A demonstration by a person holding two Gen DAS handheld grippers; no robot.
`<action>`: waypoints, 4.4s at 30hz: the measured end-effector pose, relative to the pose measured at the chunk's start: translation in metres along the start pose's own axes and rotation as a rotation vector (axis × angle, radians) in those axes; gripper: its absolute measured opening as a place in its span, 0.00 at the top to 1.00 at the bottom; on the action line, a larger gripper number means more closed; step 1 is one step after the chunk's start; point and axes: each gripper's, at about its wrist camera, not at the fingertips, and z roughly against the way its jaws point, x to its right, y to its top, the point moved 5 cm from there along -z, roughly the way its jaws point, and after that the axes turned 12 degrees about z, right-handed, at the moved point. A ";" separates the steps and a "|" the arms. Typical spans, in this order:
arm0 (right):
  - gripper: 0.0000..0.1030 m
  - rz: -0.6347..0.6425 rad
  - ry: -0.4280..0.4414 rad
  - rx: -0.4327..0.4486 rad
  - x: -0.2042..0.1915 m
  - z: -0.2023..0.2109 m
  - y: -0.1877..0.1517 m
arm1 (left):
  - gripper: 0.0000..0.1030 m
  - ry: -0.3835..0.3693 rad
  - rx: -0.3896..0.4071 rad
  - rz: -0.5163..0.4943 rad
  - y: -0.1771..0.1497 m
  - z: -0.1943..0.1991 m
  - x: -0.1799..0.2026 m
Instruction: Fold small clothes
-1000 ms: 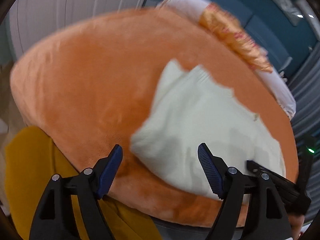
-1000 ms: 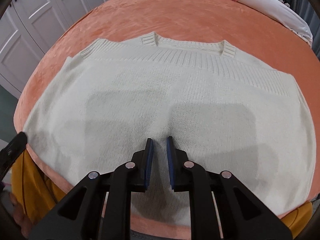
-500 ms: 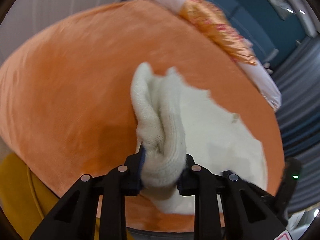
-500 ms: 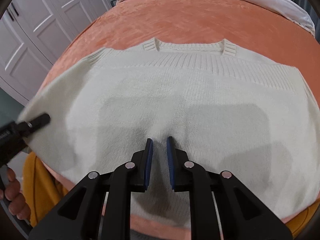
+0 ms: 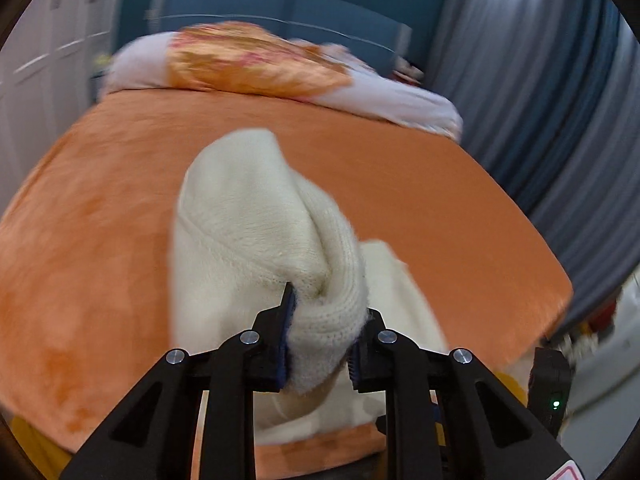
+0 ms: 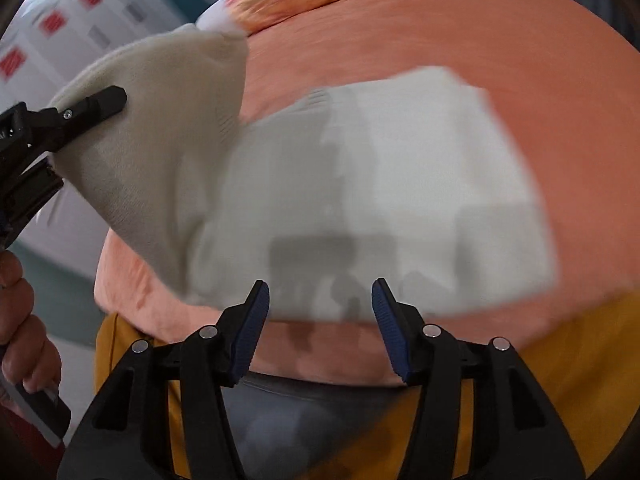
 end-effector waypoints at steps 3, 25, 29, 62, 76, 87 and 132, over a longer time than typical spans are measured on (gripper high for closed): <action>0.49 -0.079 -0.040 0.027 0.038 0.019 -0.014 | 0.84 -0.014 -0.086 -0.078 -0.027 -0.042 0.038; 0.25 -0.203 0.195 0.083 0.035 -0.020 0.056 | 0.24 0.275 -0.167 -0.024 -0.114 -0.036 -0.045; 0.25 -0.212 0.187 -0.021 0.019 -0.060 0.062 | 0.24 0.372 -0.163 -0.024 -0.118 -0.042 -0.065; 0.62 -0.266 0.076 0.210 0.095 0.023 0.014 | 0.52 0.464 -0.248 -0.028 -0.122 -0.080 -0.077; 0.53 -0.195 0.118 0.180 0.072 0.017 0.003 | 0.55 0.248 -0.111 0.056 -0.087 -0.001 -0.036; 0.43 -0.124 0.116 0.070 0.065 -0.024 0.031 | 0.49 0.296 -0.206 0.140 -0.089 -0.063 -0.057; 0.78 0.084 -0.073 -0.001 0.049 -0.021 0.110 | 0.48 0.204 -0.124 0.115 -0.036 -0.071 -0.029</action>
